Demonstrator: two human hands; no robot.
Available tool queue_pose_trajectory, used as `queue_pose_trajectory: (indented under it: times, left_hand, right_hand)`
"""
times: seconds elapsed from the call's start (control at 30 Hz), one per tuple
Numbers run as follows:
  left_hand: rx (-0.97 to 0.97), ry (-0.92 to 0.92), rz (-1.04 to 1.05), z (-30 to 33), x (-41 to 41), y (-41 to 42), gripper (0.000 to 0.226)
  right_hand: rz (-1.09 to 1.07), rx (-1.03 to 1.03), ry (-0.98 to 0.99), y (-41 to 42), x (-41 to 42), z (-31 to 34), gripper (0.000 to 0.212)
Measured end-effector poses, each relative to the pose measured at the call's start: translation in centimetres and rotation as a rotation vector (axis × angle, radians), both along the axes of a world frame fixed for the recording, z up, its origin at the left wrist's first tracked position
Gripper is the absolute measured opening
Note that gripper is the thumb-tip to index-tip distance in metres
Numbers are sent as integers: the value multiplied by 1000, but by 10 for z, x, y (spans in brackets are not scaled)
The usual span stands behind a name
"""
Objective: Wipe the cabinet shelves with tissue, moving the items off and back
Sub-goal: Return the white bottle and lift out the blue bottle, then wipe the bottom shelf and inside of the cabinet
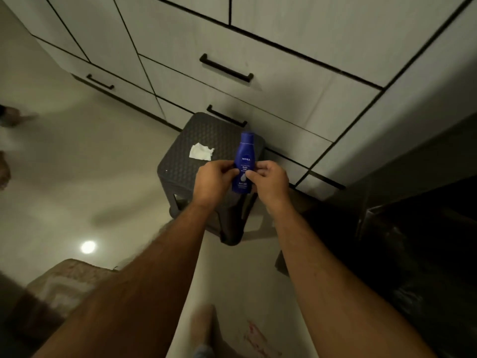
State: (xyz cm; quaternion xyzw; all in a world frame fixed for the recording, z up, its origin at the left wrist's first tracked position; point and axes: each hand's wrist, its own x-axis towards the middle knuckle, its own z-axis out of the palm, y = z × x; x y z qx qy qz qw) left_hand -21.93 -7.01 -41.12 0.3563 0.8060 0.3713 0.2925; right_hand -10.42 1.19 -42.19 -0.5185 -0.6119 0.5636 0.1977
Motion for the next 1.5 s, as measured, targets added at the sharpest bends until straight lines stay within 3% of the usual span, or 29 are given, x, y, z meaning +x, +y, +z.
queue_pose_trajectory:
  times: [0.23,0.37,0.5,0.7,0.77,0.87,0.97,1.07,1.17,1.3,1.4,1.5]
  left_hand:
    - [-112,-34,-35,-67,-49,26,40]
    - [-125,-60,-50,-93,-63,39,41]
    - [-112,-100,-25,-110,-77,41,42]
    - [-83,56,15,-118,-101,21,34]
    - [-57,178,25,-114,-109,12,32]
    - [-53,355,22,-114,-123,-3,33]
    - [-100,451,-12,-120,-131,-18,36]
    - [-116,471,11,-124,-129,-31,36]
    - [-119,457,26,-123,-124,-40,37]
    - [-118,457,19,-121,-110,-52,37]
    - [-121,445,26,-121,-83,-61,36]
    - [-106,435,0,-116,-48,-63,34]
  right_hand:
    - [-111,-111,-71,28,-64,-75,23]
    - [-119,-51,-138,48,-89,-99,19]
    - [-65,34,-253,65,-103,-111,33]
    - [5,157,-390,73,-109,-120,31]
    - [41,260,-466,71,-112,-119,33]
    - [127,574,-572,63,-128,-111,35]
    - [352,794,-556,46,-161,-106,31]
    - [555,914,-634,26,-186,-114,31]
    - [586,909,-728,21,-187,-128,29]
    - [548,881,-579,11,-172,-133,22]
    - [411,760,-346,-9,-136,-123,20]
    - [277,720,-250,-25,-78,-109,17]
